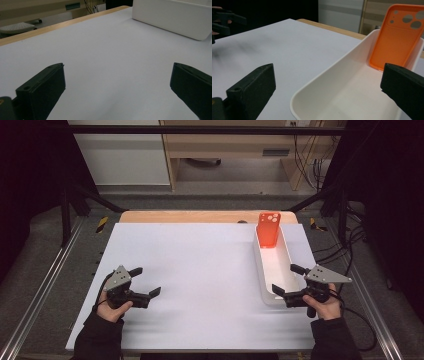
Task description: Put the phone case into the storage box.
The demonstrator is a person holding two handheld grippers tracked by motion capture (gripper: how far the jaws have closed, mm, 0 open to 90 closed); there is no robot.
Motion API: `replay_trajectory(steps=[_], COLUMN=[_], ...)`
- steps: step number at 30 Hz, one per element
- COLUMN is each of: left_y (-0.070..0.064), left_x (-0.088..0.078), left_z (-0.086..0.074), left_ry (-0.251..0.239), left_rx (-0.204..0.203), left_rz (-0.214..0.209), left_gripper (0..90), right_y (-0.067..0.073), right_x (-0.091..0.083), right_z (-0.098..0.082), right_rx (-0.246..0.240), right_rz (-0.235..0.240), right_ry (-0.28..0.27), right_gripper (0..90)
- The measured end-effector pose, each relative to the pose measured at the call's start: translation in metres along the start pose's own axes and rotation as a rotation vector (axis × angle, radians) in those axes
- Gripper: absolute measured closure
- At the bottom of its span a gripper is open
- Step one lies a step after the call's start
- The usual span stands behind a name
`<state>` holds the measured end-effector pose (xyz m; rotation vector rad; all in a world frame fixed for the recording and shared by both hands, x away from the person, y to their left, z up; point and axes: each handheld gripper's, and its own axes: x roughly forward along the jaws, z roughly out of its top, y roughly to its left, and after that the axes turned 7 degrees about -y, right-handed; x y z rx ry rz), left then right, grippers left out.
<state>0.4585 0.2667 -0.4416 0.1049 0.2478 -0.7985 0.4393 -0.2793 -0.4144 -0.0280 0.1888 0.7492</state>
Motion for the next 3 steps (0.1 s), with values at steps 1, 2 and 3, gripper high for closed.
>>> replay_trajectory(steps=[1,2,3], left_y=[-0.0002,-0.0003,-0.0002], left_x=[-0.0001,-0.0002,-0.0003], left_z=[0.0002,0.0005,0.0008], left_ry=[-0.001,-0.003,-0.004], left_rx=[0.001,0.001,0.000], left_rz=[-0.001,-0.001,-0.001], left_gripper=[0.0,0.0,0.0], right_y=[-0.0014,-0.0031,-0.0048], right_x=[-0.0022,-0.0043,-0.0065], right_z=[-0.0017,-0.0032,-0.0044], right_rx=[0.002,0.008,0.017], right_rz=[-0.006,-0.011,-0.016], right_ry=[-0.003,-0.006,-0.009], right_gripper=[0.5,0.5,0.5])
